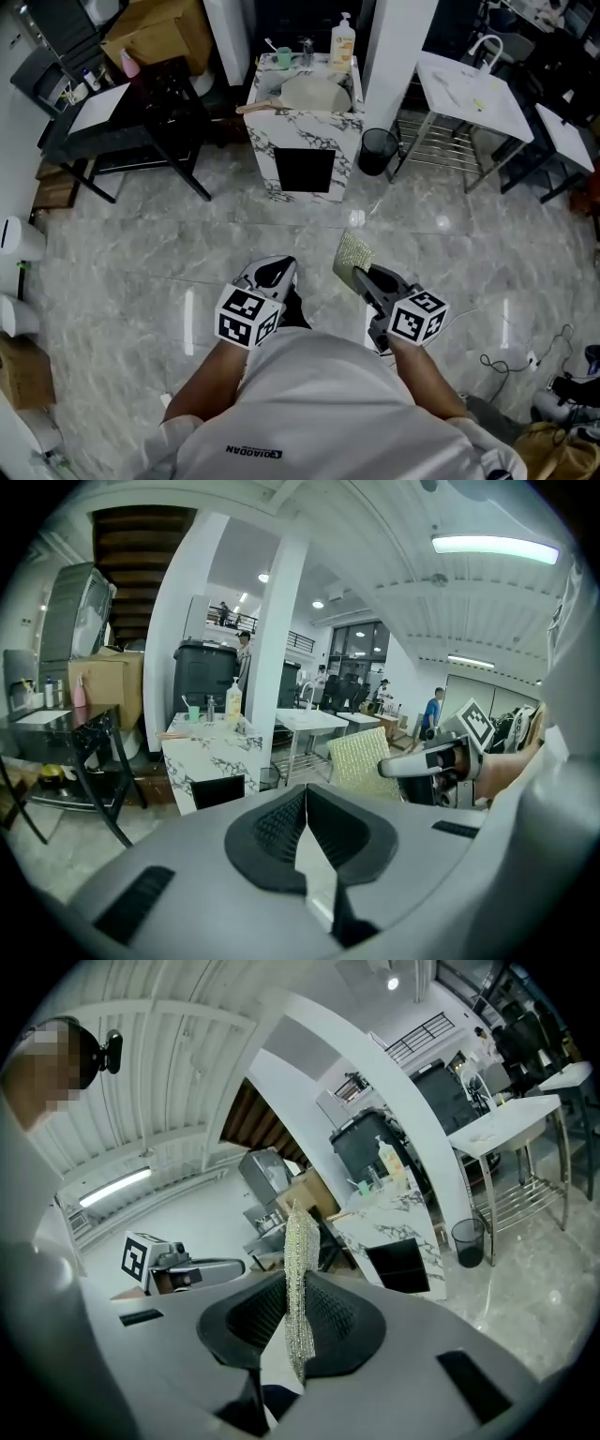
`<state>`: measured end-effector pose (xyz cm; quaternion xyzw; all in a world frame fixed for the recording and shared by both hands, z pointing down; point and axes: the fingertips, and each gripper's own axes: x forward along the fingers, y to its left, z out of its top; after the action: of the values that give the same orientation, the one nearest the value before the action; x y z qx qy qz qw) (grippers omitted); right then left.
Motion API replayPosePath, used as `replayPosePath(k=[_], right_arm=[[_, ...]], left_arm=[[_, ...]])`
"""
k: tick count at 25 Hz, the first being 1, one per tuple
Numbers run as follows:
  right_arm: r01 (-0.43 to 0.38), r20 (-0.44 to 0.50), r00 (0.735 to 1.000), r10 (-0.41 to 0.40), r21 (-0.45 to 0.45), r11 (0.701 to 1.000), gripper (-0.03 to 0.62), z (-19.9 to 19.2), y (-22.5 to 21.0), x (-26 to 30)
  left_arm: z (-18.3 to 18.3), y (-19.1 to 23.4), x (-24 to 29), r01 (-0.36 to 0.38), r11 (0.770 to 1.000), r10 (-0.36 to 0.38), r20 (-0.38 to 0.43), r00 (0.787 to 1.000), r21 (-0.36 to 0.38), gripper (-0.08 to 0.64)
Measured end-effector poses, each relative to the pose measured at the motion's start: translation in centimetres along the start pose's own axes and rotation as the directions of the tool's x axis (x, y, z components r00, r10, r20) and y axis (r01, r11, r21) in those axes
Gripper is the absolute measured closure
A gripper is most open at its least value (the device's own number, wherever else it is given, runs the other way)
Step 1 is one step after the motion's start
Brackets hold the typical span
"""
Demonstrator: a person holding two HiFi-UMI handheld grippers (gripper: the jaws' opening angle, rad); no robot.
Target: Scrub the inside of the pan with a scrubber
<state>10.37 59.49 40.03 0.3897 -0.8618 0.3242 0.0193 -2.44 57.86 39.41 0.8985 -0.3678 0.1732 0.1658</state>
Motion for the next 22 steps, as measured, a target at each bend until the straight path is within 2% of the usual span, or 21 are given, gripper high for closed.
replayPosePath(k=[4,8,15,22], right_arm=[[0.04,-0.033,0.999,-0.04,-0.024,0.999,0.52,2.9,-2.7,5.0],[0.056,-0.036,0.998,-0.058,-0.041,0.998,0.52,7.5,-4.6,10.6],[0.115,-0.009,0.993,-0.116,-0.061,0.991,0.52,14.0,-7.9,19.8],[0.162,0.038,0.986,-0.161,-0.033,0.986,0.52,18.2,-10.0,26.2]], left_arm=[[2.0,4.9,3.2,0.006,1.0,-0.006,-0.001,1.0,-0.005,0.545],[6.1,11.0,6.4,0.02,1.0,-0.02,0.016,1.0,0.001,0.545],[11.8,21.4,10.9,0.041,0.997,-0.043,0.03,0.999,0.071,0.545],[14.7,28.0,14.7,0.095,0.989,-0.097,0.011,0.995,0.113,0.545]])
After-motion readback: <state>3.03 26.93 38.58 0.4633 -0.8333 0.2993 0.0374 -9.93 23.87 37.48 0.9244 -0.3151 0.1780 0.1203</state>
